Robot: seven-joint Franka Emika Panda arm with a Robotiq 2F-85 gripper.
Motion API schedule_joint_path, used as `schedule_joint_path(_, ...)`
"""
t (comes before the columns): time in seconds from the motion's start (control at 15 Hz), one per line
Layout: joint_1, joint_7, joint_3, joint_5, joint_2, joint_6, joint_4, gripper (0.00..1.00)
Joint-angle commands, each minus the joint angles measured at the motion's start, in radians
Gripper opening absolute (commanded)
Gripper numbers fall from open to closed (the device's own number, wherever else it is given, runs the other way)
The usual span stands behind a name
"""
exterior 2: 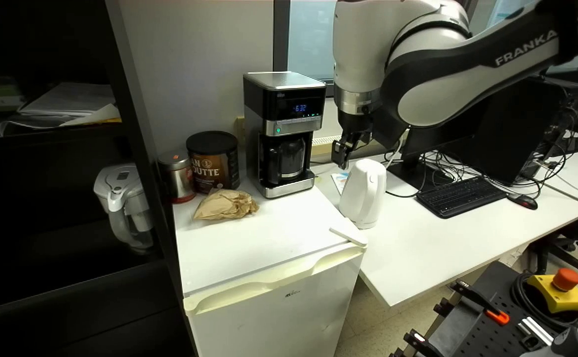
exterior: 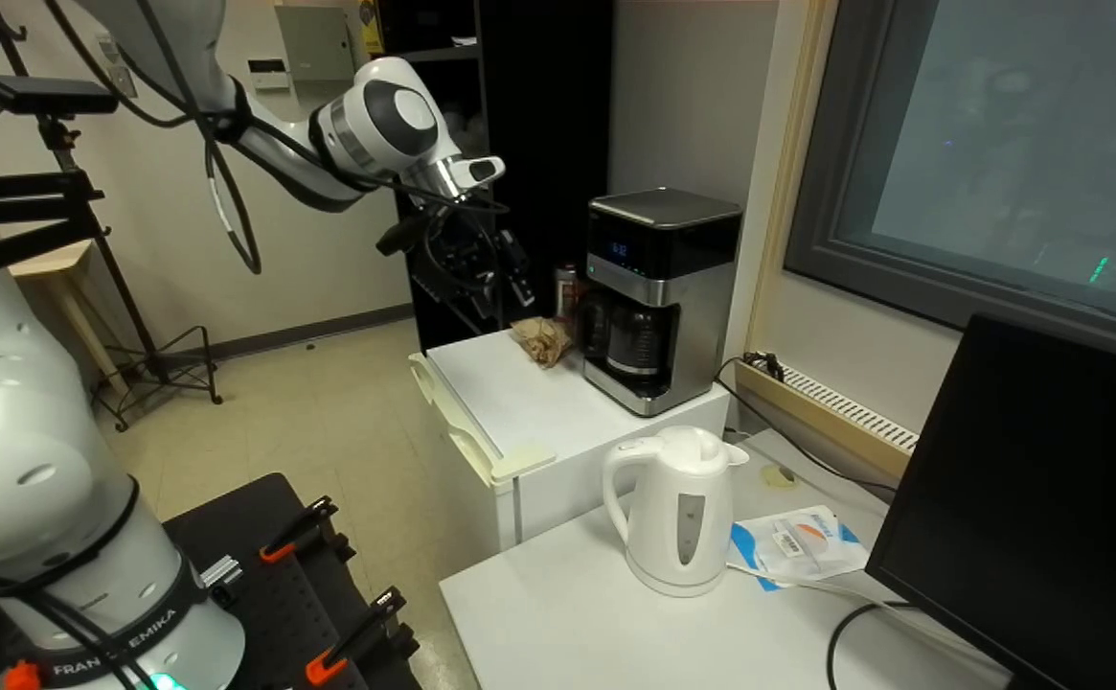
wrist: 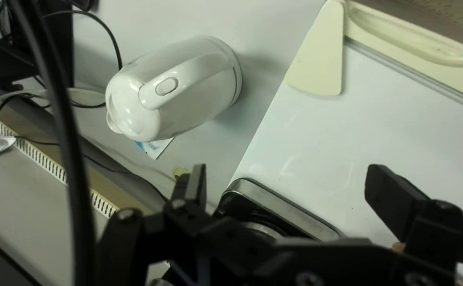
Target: Press the button on the right side of the coffee machine
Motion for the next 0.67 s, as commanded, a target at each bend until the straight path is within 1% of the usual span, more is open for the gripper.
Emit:
schedule_joint_path(0.0, 0.006, 0.043, -0.03, -0.117, 0.082, 0.058, 0.057, 0.75)
schedule_joint_path(0.07, 0.009, 0.057, -0.038, -0.149, 0.099, 0.071, 0.067, 0.74)
schedule_joint_path(0.2, 0.014, 0.096, -0.053, -0.223, 0.133, 0.106, 0.089, 0.6)
schedule_joint_path(0.27, 0.017, 0.115, -0.061, -0.255, 0.149, 0.12, 0.101, 0.51)
schedule_joint_path(0.4, 0.023, 0.154, -0.075, -0.316, 0.178, 0.144, 0.127, 0.37)
schedule_joint_path(0.6, 0.032, 0.215, -0.096, -0.401, 0.217, 0.175, 0.166, 0.13)
